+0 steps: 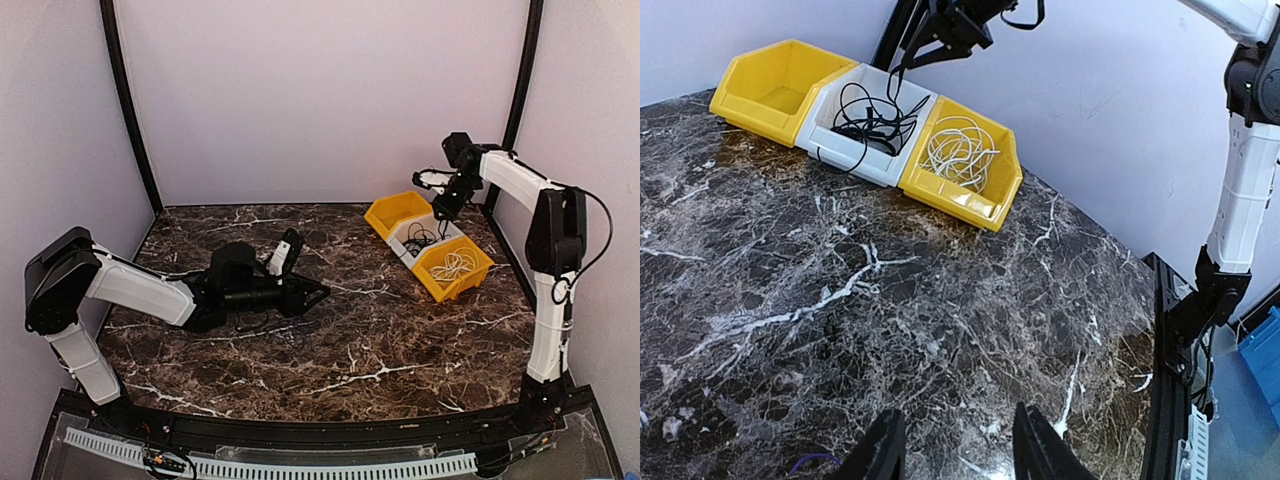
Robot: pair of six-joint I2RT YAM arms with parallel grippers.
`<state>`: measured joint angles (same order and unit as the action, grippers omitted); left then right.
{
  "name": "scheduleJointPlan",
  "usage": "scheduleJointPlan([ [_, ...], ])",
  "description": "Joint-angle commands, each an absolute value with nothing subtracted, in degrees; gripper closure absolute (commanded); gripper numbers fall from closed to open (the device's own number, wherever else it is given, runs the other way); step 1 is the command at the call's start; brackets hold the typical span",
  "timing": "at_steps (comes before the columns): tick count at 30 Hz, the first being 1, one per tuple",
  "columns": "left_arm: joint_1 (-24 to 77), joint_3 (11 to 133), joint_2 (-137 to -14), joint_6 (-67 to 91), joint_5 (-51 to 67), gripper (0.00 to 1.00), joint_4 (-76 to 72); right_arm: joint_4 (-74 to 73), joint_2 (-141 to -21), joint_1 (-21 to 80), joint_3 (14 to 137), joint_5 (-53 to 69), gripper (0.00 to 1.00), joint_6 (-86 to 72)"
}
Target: Untangle the cables
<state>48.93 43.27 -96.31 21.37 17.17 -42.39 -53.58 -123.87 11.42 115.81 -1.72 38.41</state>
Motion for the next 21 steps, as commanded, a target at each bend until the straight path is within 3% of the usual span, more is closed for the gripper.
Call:
scheduleJointPlan([
  [1,49.1,42.3,-96.7,21.9,18.5,0.60,-45.3,-54.2,-116.9,14.8,113.4,-5.3,0.59,39.1],
  [7,49.1,41.3,-95.7,21.6,18.7,0.61,-45.6,-50.3,-115.7,20.0,106.3,-6.4,0.59,39.8],
  [21,49.1,39.2,-94.3,22.3,17.8,0.60,-46.1,-51.8,-127.0,20.7,113.8,-1.6,0.54,36.3],
])
